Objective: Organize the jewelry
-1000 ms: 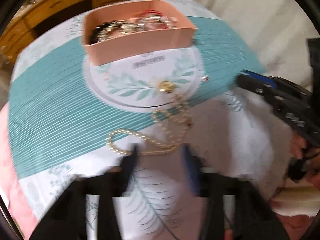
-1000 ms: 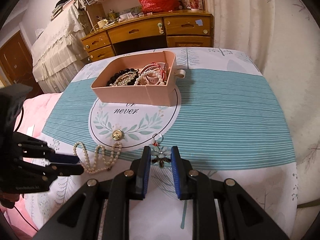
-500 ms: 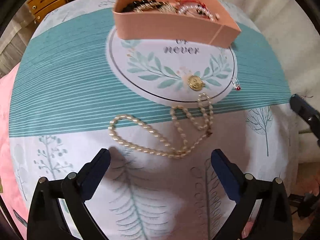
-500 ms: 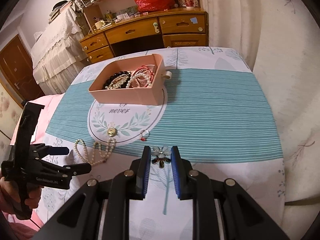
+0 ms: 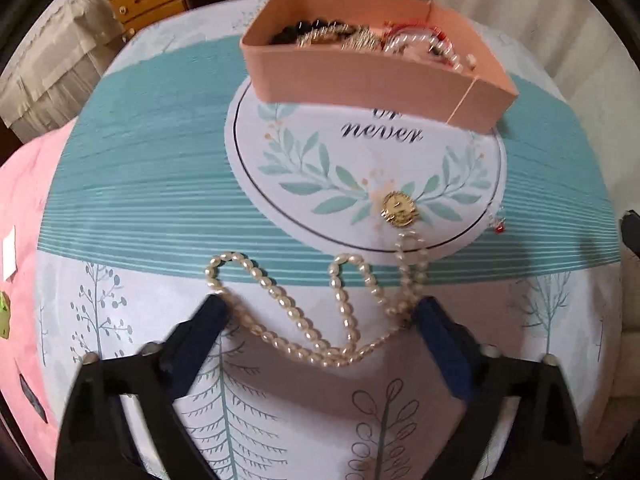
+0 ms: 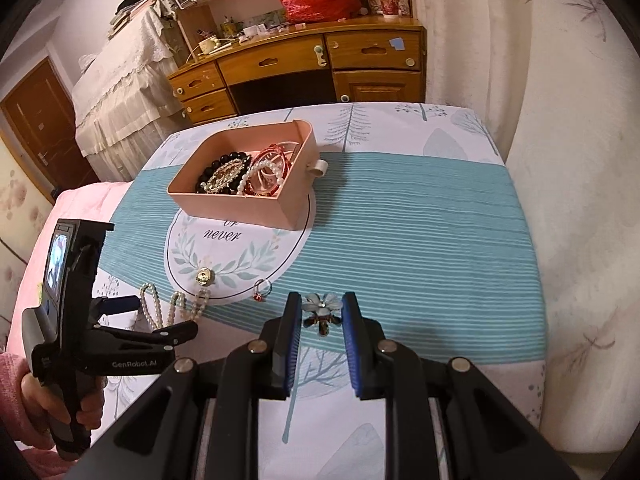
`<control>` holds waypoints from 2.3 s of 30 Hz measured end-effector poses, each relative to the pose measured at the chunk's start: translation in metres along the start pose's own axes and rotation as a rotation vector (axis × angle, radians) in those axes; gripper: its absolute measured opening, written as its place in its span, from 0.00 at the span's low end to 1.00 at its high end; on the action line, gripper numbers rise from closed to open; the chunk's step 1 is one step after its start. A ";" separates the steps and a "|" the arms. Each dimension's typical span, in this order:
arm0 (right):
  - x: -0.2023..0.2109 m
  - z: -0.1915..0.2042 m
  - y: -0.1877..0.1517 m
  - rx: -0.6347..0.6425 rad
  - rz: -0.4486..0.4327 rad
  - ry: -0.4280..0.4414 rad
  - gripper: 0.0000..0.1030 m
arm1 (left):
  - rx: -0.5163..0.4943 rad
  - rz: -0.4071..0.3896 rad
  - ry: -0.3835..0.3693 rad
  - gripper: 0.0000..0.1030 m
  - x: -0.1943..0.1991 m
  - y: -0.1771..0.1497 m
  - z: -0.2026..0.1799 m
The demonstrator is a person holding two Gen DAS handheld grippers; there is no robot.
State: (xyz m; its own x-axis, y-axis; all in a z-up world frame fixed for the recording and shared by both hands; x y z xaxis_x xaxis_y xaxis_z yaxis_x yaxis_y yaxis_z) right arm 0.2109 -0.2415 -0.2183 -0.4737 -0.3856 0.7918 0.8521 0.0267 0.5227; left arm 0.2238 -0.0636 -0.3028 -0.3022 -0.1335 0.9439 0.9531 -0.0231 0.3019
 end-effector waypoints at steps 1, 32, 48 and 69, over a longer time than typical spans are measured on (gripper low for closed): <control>-0.001 -0.001 0.000 0.001 0.003 0.002 0.19 | -0.020 -0.026 -0.007 0.62 0.003 0.001 -0.009; 0.001 0.040 0.027 0.030 -0.056 0.036 0.19 | -0.006 0.120 -0.281 0.06 0.075 0.045 0.026; 0.020 0.093 0.098 0.180 -0.182 0.067 0.20 | -0.012 0.110 -0.385 0.07 0.152 0.123 0.048; -0.028 0.072 0.140 0.069 -0.181 0.068 0.42 | -0.119 0.013 -0.283 0.61 0.118 0.205 0.031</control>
State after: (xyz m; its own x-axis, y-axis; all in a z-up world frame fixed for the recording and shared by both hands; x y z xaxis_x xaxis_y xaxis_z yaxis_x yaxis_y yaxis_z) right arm 0.3275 -0.1611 -0.1445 -0.5998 -0.4514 0.6606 0.7358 0.0132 0.6771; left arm 0.3824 -0.0530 -0.1250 -0.2669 0.1467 0.9525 0.9473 -0.1418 0.2873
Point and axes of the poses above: each gripper's, at about its wrist camera, not at the fingertips, and x roughly against the way its jaws point, z to its left, y to its top, the point moved 9 cm from there along -x, roughly the way its jaws point, and after that the axes turned 10 degrees about y, right-handed, at the moved point
